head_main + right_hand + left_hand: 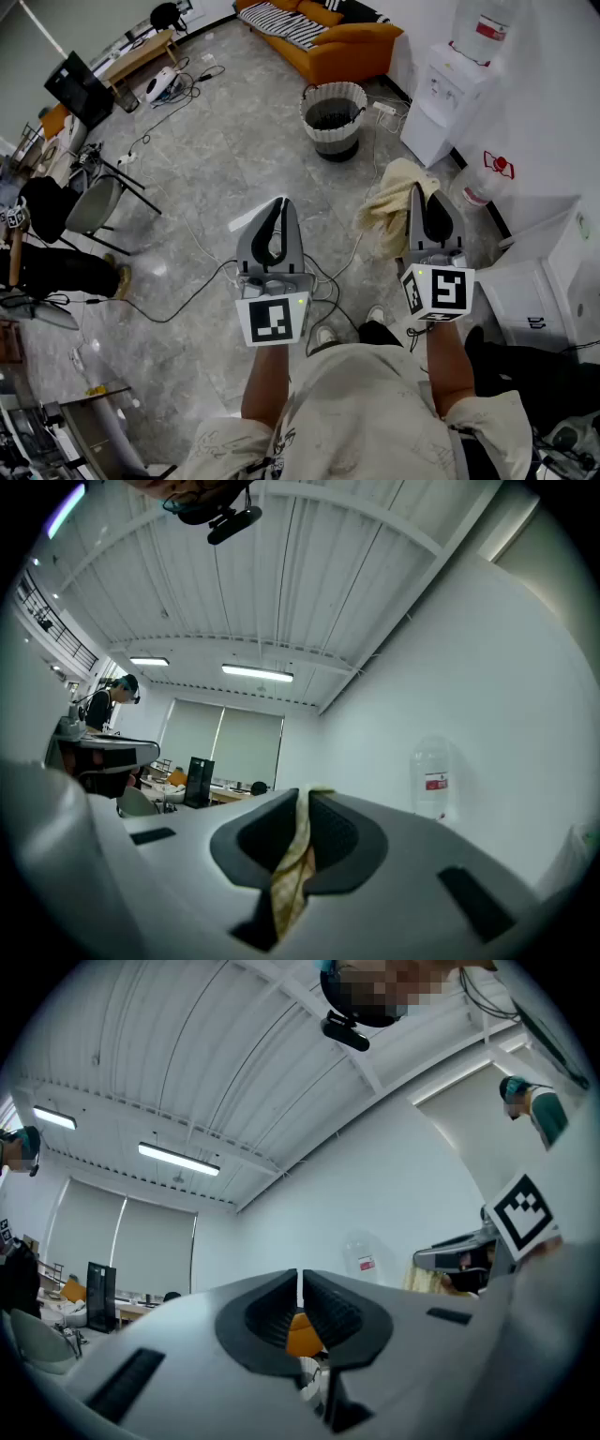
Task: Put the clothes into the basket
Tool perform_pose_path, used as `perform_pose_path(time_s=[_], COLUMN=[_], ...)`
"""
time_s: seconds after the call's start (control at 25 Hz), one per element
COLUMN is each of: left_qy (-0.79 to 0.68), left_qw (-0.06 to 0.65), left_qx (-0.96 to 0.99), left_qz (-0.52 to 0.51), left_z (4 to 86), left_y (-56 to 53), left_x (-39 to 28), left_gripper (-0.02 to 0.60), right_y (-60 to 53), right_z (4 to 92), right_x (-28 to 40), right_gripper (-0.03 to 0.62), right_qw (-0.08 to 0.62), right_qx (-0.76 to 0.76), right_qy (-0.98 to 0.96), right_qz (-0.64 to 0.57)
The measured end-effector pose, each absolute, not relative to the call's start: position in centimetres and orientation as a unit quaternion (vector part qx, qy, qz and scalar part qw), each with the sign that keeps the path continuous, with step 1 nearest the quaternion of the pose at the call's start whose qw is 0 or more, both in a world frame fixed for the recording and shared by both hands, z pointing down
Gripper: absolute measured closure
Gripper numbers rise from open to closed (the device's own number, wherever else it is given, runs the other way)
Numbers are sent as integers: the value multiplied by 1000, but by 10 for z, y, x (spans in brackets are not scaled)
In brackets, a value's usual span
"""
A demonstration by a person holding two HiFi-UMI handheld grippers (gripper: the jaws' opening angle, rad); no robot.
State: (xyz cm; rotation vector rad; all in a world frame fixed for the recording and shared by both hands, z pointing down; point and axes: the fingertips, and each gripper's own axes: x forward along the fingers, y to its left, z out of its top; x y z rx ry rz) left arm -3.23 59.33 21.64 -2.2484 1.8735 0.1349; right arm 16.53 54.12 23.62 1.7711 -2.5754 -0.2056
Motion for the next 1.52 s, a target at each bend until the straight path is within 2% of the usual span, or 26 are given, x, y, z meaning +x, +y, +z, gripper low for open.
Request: perform_pose_path(time_s=[0.92, 1.52], left_qy=[650, 670], left_qw=[70, 70], left_qx=[-756, -739], left_qz=[41, 22], left_z=[245, 258], left_y=[622, 528], left_x=[-83, -73], left_gripper=[563, 563], right_y=[570, 466], right_z=[250, 270], right_x=[115, 129], right_gripper=[585, 585], right_qw=[-5, -17], right_qx=[557, 539], right_qy=[-829, -842], right_qz=[-46, -17])
